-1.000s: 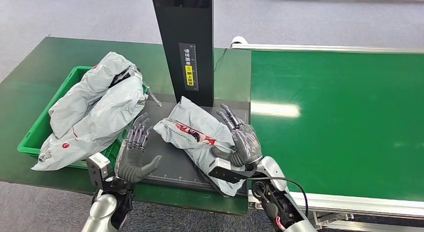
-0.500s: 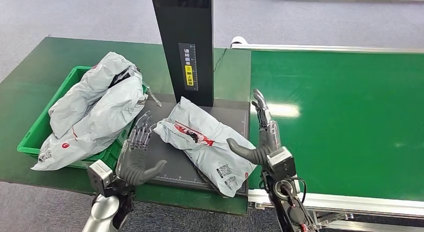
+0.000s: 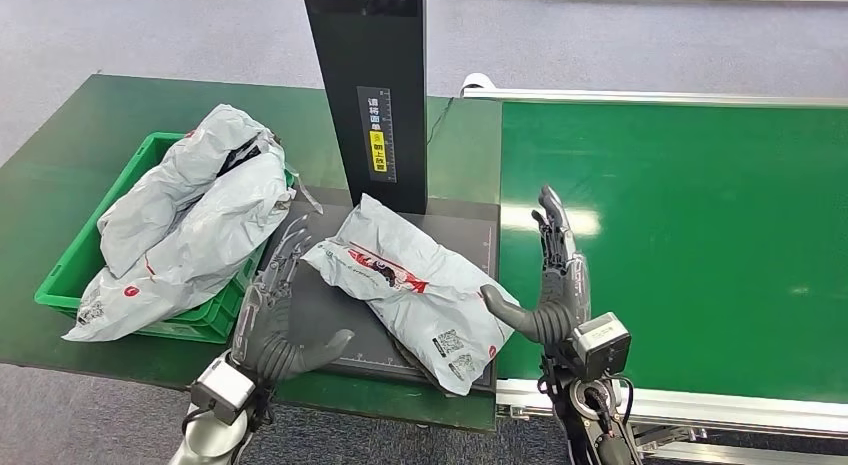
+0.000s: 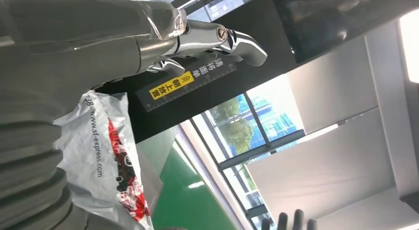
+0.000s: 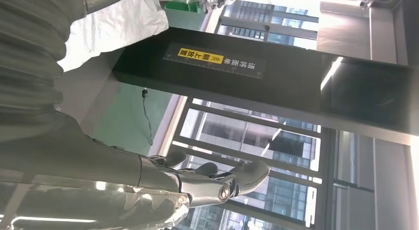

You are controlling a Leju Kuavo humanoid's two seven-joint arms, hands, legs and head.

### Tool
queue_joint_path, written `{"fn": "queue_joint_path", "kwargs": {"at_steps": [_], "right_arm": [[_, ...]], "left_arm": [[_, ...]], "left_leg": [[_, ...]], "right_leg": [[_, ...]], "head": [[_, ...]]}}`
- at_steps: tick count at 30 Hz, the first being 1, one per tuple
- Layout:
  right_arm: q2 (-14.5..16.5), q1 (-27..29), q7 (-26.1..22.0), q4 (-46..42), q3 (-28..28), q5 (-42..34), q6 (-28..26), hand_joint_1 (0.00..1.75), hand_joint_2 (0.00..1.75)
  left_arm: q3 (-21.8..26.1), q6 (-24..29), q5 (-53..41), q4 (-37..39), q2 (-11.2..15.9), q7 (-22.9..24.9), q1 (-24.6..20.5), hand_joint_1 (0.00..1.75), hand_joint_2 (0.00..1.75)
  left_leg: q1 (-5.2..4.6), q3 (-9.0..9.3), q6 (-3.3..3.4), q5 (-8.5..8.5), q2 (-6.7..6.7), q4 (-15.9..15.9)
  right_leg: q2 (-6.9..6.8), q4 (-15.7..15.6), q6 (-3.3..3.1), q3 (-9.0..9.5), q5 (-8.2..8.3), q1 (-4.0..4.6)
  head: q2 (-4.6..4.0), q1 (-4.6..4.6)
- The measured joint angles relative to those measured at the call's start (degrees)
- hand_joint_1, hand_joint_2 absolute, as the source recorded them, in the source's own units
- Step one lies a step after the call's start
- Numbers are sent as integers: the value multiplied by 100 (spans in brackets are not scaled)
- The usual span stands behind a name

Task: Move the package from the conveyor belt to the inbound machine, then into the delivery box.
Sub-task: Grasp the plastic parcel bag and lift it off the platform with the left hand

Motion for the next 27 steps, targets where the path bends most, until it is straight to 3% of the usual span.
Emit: {"fn": "queue_joint_path", "kwargs": {"at_steps": [13, 17, 21, 27], "right_arm": [[2, 25, 0, -19, -33, 1, 1, 0, 175], [5, 25, -2, -19, -35, 26, 61, 0, 175], [36, 24, -7, -17, -42, 63, 139, 0, 175], [63, 52, -1, -31, -114, 222, 203, 0, 175]], "left_arm": [[-89, -8, -5, -86, 28, 0, 8, 0, 175], [-183, -530, 139, -86, 50, 37, -8, 0, 175], [-513, -1245, -161, 35, 98, 419, -107, 0, 175], [-1008, -1059, -1343, 969, 123, 1384, -585, 0, 175]], "left_leg": [[0, 0, 0, 0, 0, 0], [0, 0, 0, 0, 0, 0], [-1, 1, 0, 0, 0, 0], [-1, 4, 0, 1, -2, 1]], "right_leg": [[0, 0, 0, 0, 0, 0], [0, 0, 0, 0, 0, 0], [0, 0, 0, -1, 0, -1], [0, -1, 0, 0, 0, -2]], "head": [[0, 0], [0, 0], [0, 0], [0, -1]]}}
